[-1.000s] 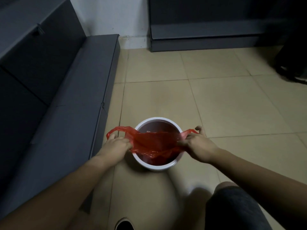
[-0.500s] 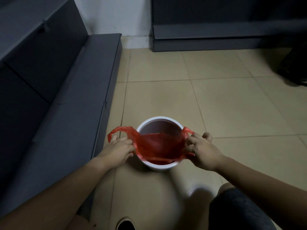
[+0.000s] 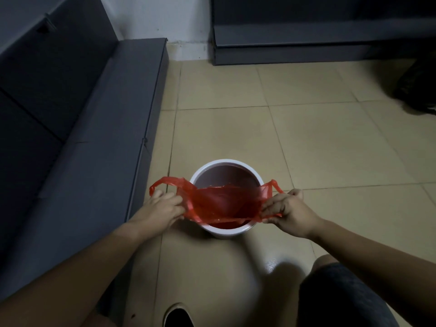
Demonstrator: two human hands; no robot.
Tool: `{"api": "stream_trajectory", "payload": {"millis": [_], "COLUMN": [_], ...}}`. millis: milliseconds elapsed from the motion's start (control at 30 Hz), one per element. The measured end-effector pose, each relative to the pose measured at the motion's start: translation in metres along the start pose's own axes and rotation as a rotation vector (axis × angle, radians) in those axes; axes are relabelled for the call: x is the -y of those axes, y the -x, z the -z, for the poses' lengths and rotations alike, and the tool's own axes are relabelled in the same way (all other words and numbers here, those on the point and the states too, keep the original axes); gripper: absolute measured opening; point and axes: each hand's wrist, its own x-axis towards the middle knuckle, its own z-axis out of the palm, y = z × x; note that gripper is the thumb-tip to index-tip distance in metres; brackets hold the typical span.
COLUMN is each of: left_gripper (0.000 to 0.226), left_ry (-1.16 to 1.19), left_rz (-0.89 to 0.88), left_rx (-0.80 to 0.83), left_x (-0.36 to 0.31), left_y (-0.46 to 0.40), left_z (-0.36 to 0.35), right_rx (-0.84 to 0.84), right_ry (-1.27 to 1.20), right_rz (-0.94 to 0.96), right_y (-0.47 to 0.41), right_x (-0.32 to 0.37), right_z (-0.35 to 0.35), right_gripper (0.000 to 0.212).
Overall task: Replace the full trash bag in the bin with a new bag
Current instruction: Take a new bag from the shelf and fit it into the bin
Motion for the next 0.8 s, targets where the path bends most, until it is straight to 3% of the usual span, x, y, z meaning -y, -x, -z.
{"api": "stream_trajectory", "payload": {"millis": [100, 233, 300, 467, 800], "left_gripper": [0.004, 0.009, 0.02, 0.021, 0.029], "left_ry": [0.033, 0.027, 0.028, 0.063, 0.113], "left_rz": [-0.151, -0.217, -0.218, -0.202, -0.026], "left_rx": [-0.062, -0.001, 0.087, 0.165, 0.161], "left_x": [0.004, 0.002, 0.0, -0.004, -0.001], "left_y": [0.009, 0.014, 0.013, 0.004, -0.021], "left_z": [-0.005, -0.023, -0.036, -0.057, -0.072], "right_rx": [0.034, 0.077, 0.113, 0.193, 0.178], "right_ry": [-0.024, -0.008, 0.007, 0.095, 0.2], "right_rz": [0.01, -0.015, -0.015, -0.082, -0.233], "right_y": [0.006, 0.01, 0.011, 0.013, -0.014], "right_x": [-0.013, -0.026, -0.032, -0.044, -0.048], "right_z": [-0.008, -0.024, -0.031, -0.047, -0.051], "right_gripper": [0.01, 0.011, 0.01, 0.011, 0.014]}}
